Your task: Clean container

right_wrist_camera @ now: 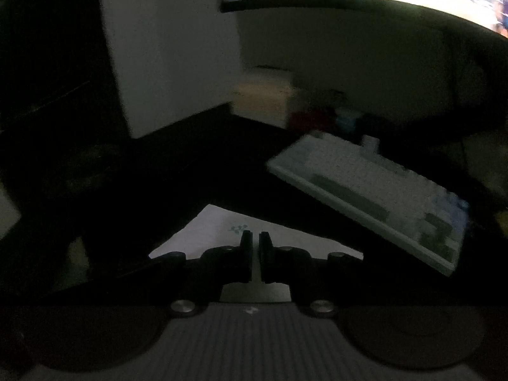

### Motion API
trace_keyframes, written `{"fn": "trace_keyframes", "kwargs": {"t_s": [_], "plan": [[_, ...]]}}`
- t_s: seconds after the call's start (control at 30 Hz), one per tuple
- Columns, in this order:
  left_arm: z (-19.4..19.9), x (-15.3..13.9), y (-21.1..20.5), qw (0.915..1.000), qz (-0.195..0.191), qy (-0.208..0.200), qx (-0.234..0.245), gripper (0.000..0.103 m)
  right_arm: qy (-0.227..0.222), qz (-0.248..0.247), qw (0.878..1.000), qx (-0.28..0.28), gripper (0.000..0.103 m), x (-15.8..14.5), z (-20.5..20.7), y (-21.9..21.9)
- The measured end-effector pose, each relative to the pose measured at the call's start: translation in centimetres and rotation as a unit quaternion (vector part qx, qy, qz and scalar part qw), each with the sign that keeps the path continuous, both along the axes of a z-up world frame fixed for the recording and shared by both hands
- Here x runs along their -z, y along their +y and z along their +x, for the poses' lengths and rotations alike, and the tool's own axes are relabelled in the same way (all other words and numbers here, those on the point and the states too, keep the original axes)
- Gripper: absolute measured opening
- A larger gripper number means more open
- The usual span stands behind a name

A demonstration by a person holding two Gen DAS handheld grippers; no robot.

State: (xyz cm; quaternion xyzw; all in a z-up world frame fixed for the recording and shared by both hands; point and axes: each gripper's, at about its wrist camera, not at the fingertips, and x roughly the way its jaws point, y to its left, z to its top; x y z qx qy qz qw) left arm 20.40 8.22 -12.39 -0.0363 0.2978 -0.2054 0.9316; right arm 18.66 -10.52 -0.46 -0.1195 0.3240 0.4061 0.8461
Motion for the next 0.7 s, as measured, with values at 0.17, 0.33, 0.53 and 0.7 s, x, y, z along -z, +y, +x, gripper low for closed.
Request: {"fn": "trace_keyframes", "kwargs": {"t_s": [0.17, 0.33, 0.53, 0.7], "plan": [[0.5, 0.1, 1.1, 1.0000, -0.003, 0.001, -0.001, 0.079, 0.003, 0.000, 1.000, 0.020, 0.008, 0.1, 0.3, -0.2], [1.7, 0.4, 2.1, 1.0000, -0.006, 0.002, -0.004, 0.079, 0.000, 0.011, 0.999, -0.042, 0.008, -0.3, -1.8, 0.9], [3.4, 0.8, 4.0, 0.9999, -0.009, 0.003, -0.007, 0.079, 0.002, -0.003, 1.000, 0.014, 0.008, 0.1, 0.5, 0.3], [4.4, 1.0, 6.2, 0.9999, -0.011, 0.004, -0.006, 0.079, -0.003, -0.009, 0.999, 0.049, 0.008, 0.4, 1.3, 0.0]]}}
